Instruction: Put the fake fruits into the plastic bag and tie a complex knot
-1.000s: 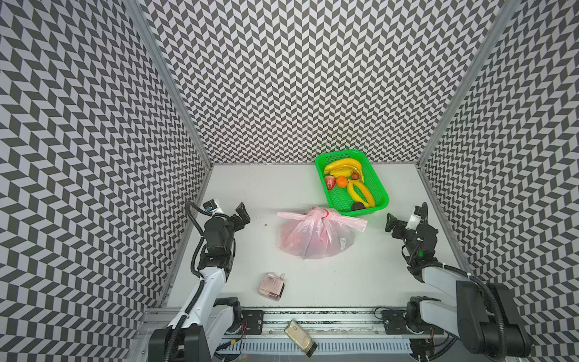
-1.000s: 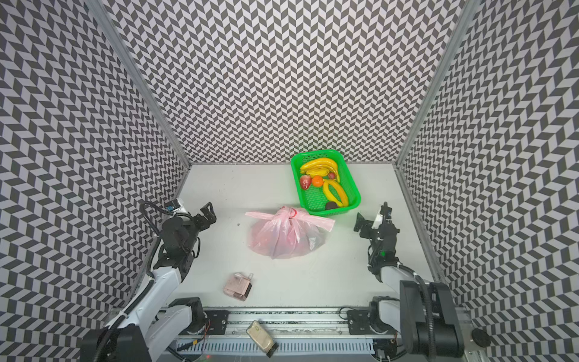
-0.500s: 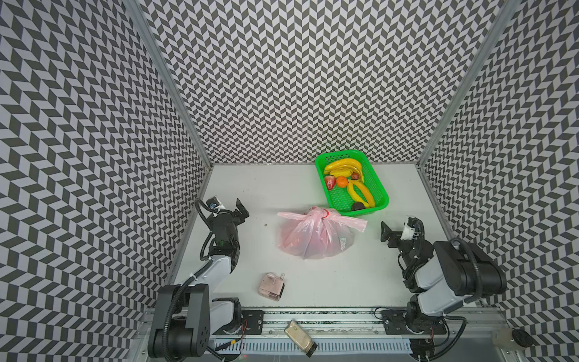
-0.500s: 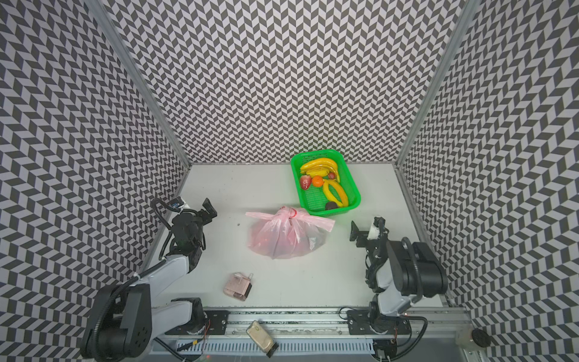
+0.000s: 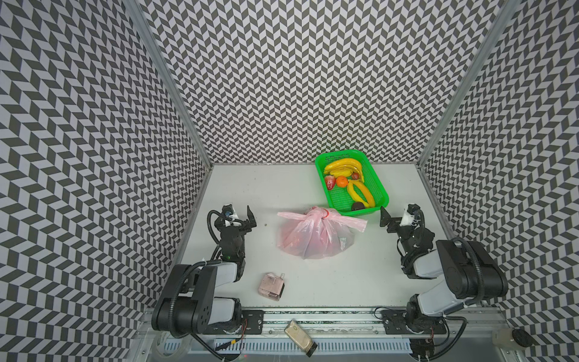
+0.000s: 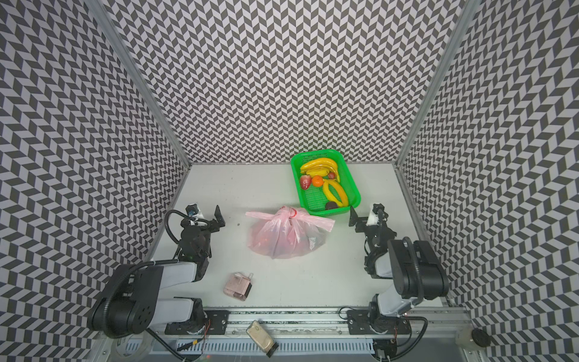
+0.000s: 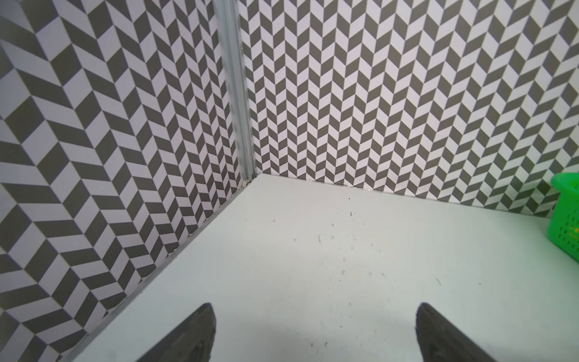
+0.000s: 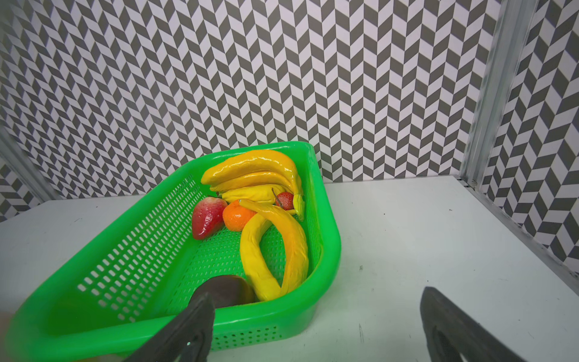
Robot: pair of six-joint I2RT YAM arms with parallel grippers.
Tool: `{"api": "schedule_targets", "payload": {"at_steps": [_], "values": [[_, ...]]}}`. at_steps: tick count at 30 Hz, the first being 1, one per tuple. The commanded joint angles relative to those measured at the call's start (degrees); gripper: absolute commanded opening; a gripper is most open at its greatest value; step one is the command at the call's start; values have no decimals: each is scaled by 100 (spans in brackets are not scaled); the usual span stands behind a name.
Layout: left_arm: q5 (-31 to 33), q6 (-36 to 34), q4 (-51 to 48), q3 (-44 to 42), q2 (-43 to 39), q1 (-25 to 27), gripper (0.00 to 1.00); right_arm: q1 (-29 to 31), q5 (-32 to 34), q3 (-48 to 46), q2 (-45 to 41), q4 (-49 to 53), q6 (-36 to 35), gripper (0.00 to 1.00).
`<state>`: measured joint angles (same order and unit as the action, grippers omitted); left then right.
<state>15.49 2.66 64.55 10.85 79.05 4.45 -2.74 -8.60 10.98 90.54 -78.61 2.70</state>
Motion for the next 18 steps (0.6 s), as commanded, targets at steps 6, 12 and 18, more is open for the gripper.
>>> {"api": "schedule_targets", "payload": {"at_steps": [6,12,18], "values": [[-723,-624,3488,-799,1340,26,100,42,104,16,-89,-145,-147,99],[-828,-183,780,391,1047,-276,100,46,118,26,-89,-120,-147,99],[-1010,-182,821,348,1027,-366,100,72,170,44,-91,-76,-172,99]]}}
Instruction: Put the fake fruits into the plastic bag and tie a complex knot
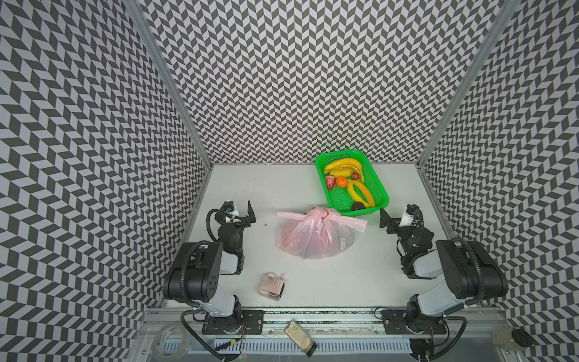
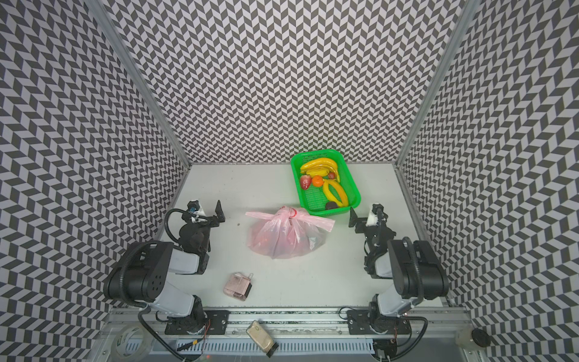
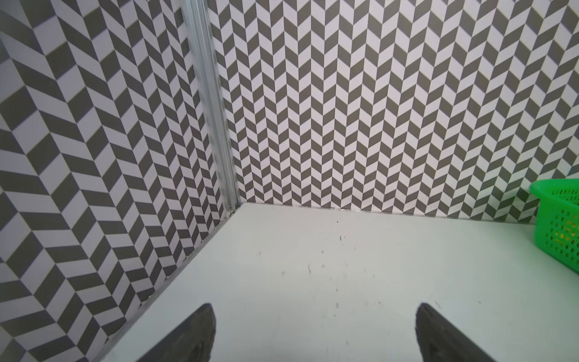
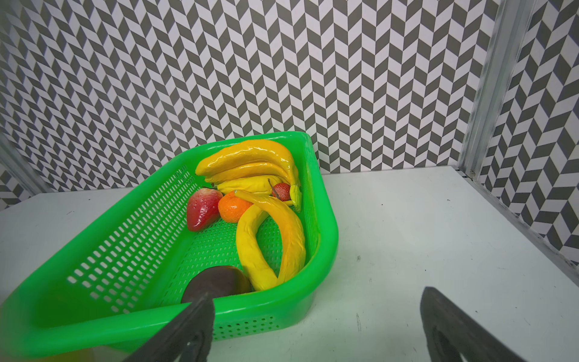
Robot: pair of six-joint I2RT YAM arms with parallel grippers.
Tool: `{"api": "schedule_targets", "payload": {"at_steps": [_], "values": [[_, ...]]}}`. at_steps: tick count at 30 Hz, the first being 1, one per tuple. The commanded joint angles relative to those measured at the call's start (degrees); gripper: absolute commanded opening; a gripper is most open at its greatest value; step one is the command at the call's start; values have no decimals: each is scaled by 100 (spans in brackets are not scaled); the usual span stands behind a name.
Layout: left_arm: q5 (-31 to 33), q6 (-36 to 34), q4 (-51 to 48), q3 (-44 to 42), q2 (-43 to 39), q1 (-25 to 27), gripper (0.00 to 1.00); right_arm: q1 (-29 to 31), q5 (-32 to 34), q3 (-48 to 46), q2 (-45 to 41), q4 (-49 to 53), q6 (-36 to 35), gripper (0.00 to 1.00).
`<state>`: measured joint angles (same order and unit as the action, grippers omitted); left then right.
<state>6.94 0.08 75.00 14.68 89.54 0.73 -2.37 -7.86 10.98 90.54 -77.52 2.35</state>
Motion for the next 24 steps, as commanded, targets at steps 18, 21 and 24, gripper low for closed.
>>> {"api": "schedule_targets", "payload": {"at_steps": [18,21,24], "values": [[-122,45,-218,-33,-12,40,100,70,147,54,-95,-156,-147,99],[-115,53,-222,-26,-12,30,100,72,161,58,-91,-155,-151,99],[-110,54,-217,-34,-20,36,100,70,157,61,-95,-148,-147,99]]}}
